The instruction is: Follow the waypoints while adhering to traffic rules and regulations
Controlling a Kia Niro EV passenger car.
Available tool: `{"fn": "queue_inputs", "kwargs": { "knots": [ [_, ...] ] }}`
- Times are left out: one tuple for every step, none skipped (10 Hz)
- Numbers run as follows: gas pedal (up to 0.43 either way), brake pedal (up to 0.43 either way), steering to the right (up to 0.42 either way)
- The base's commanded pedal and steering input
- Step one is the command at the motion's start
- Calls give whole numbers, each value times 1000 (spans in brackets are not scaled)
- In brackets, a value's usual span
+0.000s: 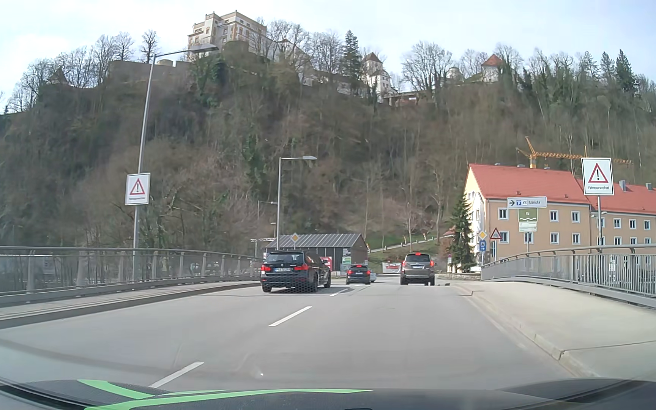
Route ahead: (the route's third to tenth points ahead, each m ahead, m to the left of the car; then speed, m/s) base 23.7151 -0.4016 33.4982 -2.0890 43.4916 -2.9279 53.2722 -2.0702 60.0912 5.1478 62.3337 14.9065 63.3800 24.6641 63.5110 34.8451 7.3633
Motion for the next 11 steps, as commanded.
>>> {"fn": "queue_inputs", "kwargs": {
  "knots": [
    [280,0,133],
    [280,0,120],
    [280,0,108],
    [280,0,94],
    [280,0,83],
    [280,0,76],
    [280,0,68],
    [280,0,57],
    [280,0,45],
    [280,0,33],
    [280,0,23]
  ]
}}
